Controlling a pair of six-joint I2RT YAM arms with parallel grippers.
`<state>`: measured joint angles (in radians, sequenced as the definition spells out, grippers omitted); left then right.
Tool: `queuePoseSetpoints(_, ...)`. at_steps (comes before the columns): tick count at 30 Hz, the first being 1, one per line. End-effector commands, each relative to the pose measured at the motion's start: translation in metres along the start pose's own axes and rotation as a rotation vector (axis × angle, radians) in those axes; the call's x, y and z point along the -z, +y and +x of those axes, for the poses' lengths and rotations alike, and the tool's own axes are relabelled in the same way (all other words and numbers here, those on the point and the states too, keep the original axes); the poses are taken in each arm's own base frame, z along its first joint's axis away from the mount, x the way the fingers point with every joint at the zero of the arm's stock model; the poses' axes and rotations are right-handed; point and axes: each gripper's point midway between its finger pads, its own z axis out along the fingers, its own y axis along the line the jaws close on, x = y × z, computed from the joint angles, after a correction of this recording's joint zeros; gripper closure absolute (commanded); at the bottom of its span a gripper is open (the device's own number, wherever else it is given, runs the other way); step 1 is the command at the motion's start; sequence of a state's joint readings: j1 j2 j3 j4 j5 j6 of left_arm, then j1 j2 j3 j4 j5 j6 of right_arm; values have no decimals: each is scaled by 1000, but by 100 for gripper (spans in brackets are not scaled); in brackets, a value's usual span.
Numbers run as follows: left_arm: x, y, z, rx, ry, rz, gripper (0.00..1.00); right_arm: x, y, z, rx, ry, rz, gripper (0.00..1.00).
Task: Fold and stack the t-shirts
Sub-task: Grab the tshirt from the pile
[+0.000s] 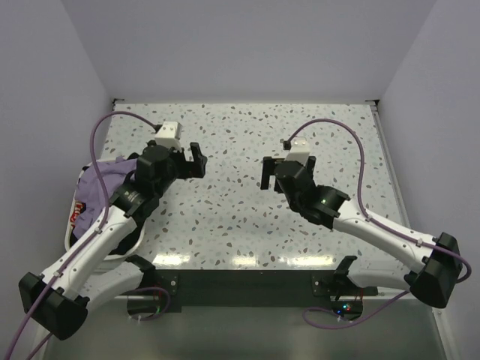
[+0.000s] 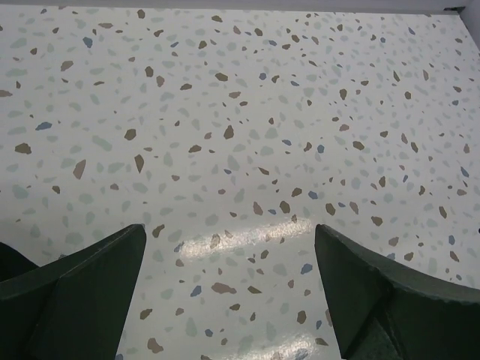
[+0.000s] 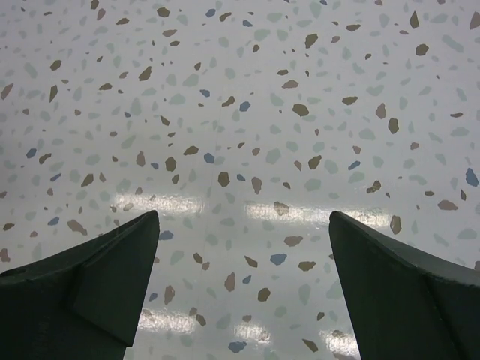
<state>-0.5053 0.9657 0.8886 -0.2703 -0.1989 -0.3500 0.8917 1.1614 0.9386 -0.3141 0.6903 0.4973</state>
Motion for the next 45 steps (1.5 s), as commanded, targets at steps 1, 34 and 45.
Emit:
queuePoseSetpoints(1,3,3,-26,51,-63,-46,0,12,-9,-21,-56,-60,22,1)
queuePoseSetpoints(34,56,282,69,487,183,-1194,29,19,3,27,54,85,-136,1)
queuePoseSetpoints(45,69,274,36,480,122,-1152,99,21,4,25,47,91,-140,1)
